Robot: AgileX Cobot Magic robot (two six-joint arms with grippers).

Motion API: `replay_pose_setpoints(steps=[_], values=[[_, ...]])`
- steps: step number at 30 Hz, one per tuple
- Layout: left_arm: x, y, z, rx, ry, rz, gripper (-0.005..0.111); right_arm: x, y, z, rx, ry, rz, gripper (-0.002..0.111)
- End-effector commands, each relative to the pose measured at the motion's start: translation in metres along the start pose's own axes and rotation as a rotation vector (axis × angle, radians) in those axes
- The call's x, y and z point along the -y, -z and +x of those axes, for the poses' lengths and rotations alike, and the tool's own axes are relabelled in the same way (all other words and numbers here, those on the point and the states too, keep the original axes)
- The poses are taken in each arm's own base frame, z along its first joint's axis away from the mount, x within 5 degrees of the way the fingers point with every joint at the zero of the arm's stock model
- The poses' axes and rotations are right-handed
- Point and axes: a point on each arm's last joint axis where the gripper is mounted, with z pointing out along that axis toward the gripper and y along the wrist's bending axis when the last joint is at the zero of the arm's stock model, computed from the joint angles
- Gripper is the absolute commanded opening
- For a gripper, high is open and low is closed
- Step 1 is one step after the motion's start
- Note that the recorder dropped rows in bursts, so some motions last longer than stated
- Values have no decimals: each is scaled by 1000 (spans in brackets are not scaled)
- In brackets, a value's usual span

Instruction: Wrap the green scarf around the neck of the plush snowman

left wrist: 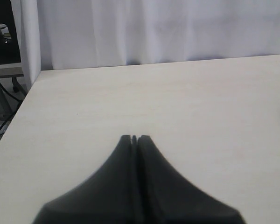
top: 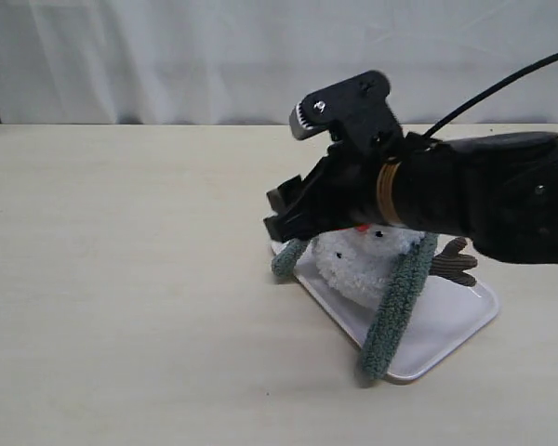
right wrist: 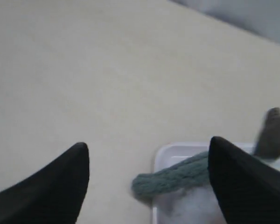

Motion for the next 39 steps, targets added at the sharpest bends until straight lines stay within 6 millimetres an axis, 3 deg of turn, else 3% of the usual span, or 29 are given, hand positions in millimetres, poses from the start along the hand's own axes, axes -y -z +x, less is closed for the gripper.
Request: replay_pose_setpoints(steps=[1, 6, 12, 20, 34, 39], values=[[0, 0, 0, 7, 6, 1, 0, 20, 26, -16, 53, 21, 207, 77], [0, 0, 0, 7, 6, 1, 0, 36, 39, -10, -35, -2, 378, 80], [0, 0, 0, 7, 6, 1, 0, 50, 36, 3, -270, -47, 269, 80], [0, 0, 0, 7, 6, 1, 0, 81, 35, -4, -304, -79, 240, 80], [0, 0, 0, 7, 6, 1, 0, 76, 24, -9, -254, 6, 137, 80], [0, 0, 0, 7, 4, 1, 0, 75, 25, -7, -273, -23, 127, 102]])
